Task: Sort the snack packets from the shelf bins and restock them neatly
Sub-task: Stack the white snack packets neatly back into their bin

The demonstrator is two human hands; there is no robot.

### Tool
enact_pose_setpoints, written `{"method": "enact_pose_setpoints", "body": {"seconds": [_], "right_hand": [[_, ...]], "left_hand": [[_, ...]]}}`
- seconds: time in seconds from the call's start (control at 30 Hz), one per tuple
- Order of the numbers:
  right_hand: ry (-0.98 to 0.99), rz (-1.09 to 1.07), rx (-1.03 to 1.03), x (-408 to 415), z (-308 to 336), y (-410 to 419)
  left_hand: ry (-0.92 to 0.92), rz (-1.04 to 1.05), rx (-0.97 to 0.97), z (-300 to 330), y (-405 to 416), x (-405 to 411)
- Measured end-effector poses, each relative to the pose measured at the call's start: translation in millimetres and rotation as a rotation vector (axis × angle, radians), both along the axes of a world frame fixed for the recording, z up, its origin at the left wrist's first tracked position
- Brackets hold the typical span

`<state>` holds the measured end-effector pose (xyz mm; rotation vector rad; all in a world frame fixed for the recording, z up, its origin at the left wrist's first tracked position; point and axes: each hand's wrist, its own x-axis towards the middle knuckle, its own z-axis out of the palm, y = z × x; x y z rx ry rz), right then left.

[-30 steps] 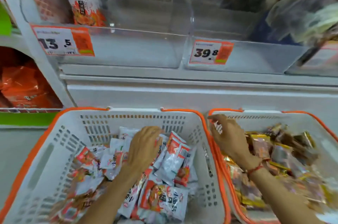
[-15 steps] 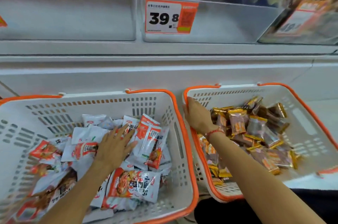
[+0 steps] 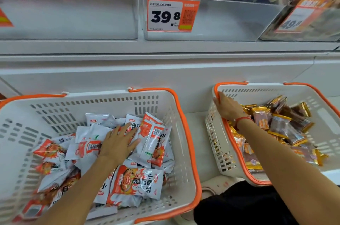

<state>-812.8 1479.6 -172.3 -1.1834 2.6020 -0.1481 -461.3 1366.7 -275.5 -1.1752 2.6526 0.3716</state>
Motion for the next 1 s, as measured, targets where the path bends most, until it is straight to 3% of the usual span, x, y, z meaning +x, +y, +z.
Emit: {"method": "enact_pose_setpoints", "body": {"seconds": [0.13,0.23,0.37,0.47,0.67,0.77,0.9,1.0], "right_hand": [[0.070,-0.045,-0.266,26,14,-4],[0.065,0.167,-0.466,77,29,-13],[-0.037,0.512,-0.352,145,30,-34],[-0.111,0.650,-0.195,177,20,-49],[-0.019,0.638,0.163,203,-19,-64],[0.026,0.485,0.351,201,-39,-65],[-0.102,0.403,0.242,189,-45,-68],[-0.290,0.344,0.075,189,-35,-75]], "left_hand": [[0.058,0.056,-0.012,12,4,5],[0.054,0.095,-0.015,19,1,16],[0.037,0.143,0.022,35,-6,39],[-0.033,0.210,0.087,43,-7,59],[0.038,0.149,0.200,40,-10,72],[0.045,0.136,0.219,38,-12,66],[0.107,0.169,0.146,42,-12,55],[0.304,0.221,0.160,47,-6,41]]}}
